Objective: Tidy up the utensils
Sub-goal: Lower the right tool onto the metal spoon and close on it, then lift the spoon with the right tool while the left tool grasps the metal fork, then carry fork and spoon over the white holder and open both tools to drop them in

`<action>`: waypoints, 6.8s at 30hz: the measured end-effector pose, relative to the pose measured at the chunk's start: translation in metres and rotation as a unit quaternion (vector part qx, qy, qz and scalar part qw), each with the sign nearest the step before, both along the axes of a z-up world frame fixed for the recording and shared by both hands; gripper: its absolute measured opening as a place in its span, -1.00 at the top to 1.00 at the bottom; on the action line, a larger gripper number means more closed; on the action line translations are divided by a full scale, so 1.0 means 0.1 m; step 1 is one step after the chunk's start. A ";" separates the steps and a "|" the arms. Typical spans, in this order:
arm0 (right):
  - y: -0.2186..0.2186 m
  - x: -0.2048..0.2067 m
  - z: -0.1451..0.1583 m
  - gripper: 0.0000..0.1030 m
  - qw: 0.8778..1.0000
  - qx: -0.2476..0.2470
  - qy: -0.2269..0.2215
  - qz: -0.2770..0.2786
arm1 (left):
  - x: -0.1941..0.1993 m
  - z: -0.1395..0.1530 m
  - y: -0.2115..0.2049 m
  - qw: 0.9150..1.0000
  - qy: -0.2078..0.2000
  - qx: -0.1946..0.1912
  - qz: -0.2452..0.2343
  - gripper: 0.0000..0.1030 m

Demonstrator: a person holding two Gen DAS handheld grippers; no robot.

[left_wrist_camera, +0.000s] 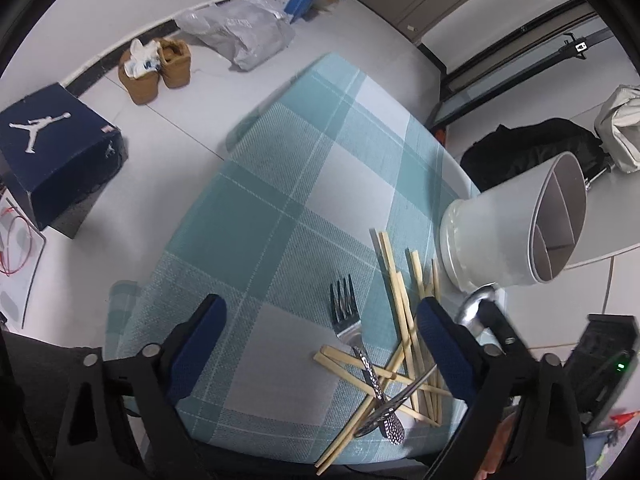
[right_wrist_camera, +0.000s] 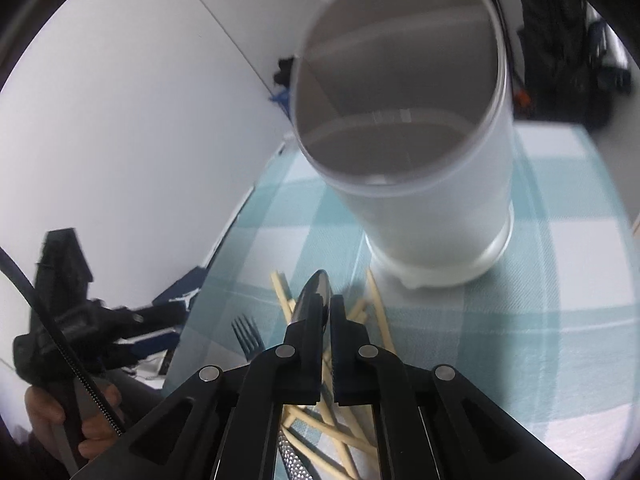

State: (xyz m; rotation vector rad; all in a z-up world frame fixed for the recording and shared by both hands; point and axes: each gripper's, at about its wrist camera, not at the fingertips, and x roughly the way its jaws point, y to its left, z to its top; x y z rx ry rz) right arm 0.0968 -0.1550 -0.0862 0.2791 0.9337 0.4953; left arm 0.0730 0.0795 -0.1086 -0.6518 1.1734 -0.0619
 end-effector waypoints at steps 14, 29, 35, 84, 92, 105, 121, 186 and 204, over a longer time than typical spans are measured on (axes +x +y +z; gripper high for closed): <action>-0.31 -0.33 0.55 0.99 0.994 -0.006 -0.109 -0.021 | 0.02 -0.09 -0.34 0.995 0.017 0.074 -0.070 -0.46; -0.50 -0.52 0.70 0.98 0.990 -0.002 -0.135 -0.041 | 0.05 -0.09 -0.59 0.985 -0.002 0.155 -0.080 0.85; -0.54 -0.56 0.73 0.98 0.989 0.003 -0.136 -0.050 | 0.13 -0.09 -0.66 0.983 -0.013 0.170 -0.075 0.93; -0.76 -0.63 0.77 0.98 0.986 0.016 -0.148 -0.081 | 0.37 -0.07 -1.06 0.951 -0.014 0.249 -0.181 0.66; -0.70 -0.66 0.80 0.98 0.983 -0.006 -0.166 -0.081 | 0.27 0.39 -0.75 0.973 -0.083 0.193 -0.096 0.66; -0.52 -0.72 0.86 0.98 0.977 -0.028 -0.195 -0.078 | 0.08 0.91 -0.76 0.967 -0.185 0.152 -0.082 0.67; -0.54 -0.74 0.98 0.99 0.972 -0.040 -0.211 -0.095 | -0.01 1.22 -0.93 0.956 -0.207 0.151 -0.140 0.67; -0.65 0.68 1.31 0.96 0.946 -0.086 -0.310 -0.042 | 1.28 1.63 -1.32 0.956 -0.212 0.063 -0.194 0.66; -0.80 0.45 1.28 0.35 0.964 -0.044 -0.258 -0.053 | 1.03 1.73 -1.07 0.967 -0.199 0.085 -0.135 -0.24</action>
